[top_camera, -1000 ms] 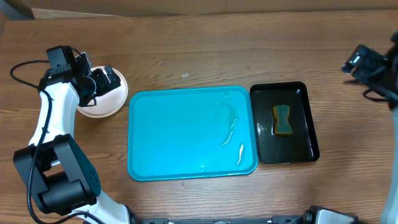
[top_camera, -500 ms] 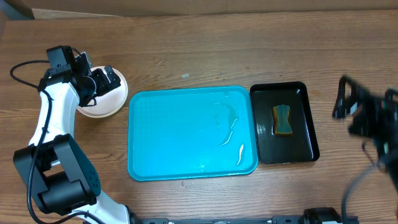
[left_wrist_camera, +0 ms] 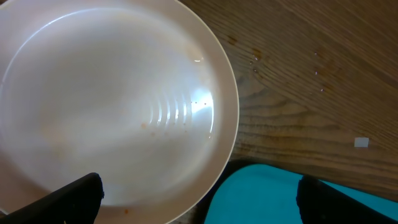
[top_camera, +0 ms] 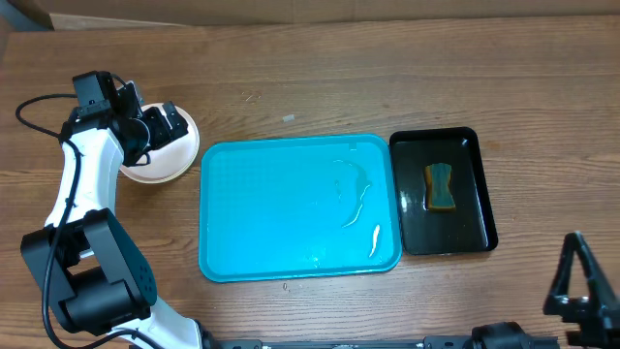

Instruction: Clean dirty plates on tray and stack at the side

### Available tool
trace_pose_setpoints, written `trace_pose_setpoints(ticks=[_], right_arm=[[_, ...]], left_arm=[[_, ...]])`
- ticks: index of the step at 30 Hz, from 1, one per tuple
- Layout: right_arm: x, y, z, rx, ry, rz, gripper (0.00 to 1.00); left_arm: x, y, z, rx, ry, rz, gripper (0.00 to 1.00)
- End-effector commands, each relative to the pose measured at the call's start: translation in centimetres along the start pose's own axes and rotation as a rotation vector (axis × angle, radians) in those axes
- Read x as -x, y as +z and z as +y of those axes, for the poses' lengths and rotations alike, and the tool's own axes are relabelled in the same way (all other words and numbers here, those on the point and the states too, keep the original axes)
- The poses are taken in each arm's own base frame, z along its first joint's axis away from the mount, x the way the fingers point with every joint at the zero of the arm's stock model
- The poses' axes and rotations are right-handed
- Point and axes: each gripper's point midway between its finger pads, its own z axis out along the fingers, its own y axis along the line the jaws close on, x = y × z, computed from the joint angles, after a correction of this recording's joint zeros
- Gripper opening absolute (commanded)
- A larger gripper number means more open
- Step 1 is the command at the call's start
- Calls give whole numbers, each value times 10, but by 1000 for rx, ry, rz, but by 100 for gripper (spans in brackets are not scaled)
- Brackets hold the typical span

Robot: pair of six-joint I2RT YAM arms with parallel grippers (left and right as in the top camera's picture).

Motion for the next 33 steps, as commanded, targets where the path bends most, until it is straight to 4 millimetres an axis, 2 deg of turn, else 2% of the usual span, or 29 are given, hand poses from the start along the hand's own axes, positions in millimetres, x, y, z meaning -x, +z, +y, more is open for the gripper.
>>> trace_pose_setpoints(ticks=[1,8,14,20,33], right_arm=[[-22,7,-9,-3,-1,-36,100],[-49,37,-10,96,8,-203,100],[-85,58,-12,173,-5,-271,100],[-125,80,-27,160,16,-231,100],[-192,104,-55,95,22,-121,100]], left_arm=[[0,0,-1,-5,18,0,100],[0,0,-1,-5,18,0,100],[0,0,-1,-5,18,0,100],[0,0,-1,-5,18,0,100],[0,0,-1,-5,18,0,100]])
